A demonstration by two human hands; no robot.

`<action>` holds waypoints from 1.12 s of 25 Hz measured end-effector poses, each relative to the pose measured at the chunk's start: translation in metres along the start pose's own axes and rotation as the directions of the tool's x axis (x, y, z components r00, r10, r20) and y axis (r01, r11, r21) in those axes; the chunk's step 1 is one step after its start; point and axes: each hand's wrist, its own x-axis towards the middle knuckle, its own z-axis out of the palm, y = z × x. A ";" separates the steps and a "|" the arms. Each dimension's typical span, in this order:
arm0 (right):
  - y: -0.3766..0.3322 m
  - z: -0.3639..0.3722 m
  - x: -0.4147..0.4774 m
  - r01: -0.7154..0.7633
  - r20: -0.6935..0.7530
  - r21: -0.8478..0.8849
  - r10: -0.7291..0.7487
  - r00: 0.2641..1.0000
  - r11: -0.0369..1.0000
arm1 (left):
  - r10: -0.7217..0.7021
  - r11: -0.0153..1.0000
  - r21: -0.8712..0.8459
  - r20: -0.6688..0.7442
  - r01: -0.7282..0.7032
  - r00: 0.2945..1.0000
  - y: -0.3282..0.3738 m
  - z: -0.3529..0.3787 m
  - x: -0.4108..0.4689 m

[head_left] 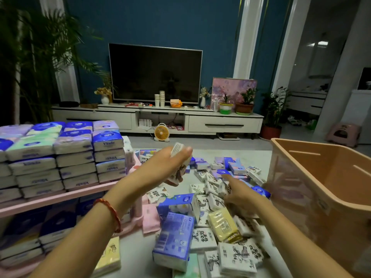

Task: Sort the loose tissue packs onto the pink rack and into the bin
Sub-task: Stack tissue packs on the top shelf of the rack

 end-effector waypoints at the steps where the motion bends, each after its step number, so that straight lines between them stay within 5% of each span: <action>1: -0.007 -0.004 -0.003 0.006 -0.042 0.100 -0.002 0.999 0.995 | 0.014 0.999 0.032 -0.006 -0.014 1.000 0.006 -0.006 -0.004; 4: -0.054 -0.036 -0.013 0.191 -0.242 0.401 -0.097 0.965 0.896 | 0.064 0.997 -0.047 -0.057 -0.067 0.996 0.019 -0.040 -0.012; 8: -0.161 -0.077 -0.041 0.476 -0.318 0.632 -0.356 0.879 0.611 | -0.032 0.965 -0.256 -0.342 -0.060 0.939 0.014 -0.118 -0.031; 14: -0.314 -0.070 -0.088 0.635 -0.318 0.693 -0.646 0.693 0.340 | 0.165 0.952 -0.054 -0.739 -0.302 0.653 -0.010 -0.215 -0.138; 19: -0.427 -0.035 -0.087 0.779 -0.284 0.426 -0.750 0.598 0.460 | -0.012 0.963 -0.181 -0.772 -0.202 0.635 -0.054 -0.267 -0.187; 23: -0.480 -0.004 -0.063 0.802 -0.118 0.104 -0.794 0.597 0.588 | -0.124 0.963 -0.256 -0.693 -0.083 0.710 -0.088 -0.269 -0.185; 28: -0.510 0.016 -0.056 0.733 0.183 -0.365 -0.728 0.660 0.574 | -0.182 0.952 -0.307 -0.586 -0.009 0.789 -0.117 -0.268 -0.177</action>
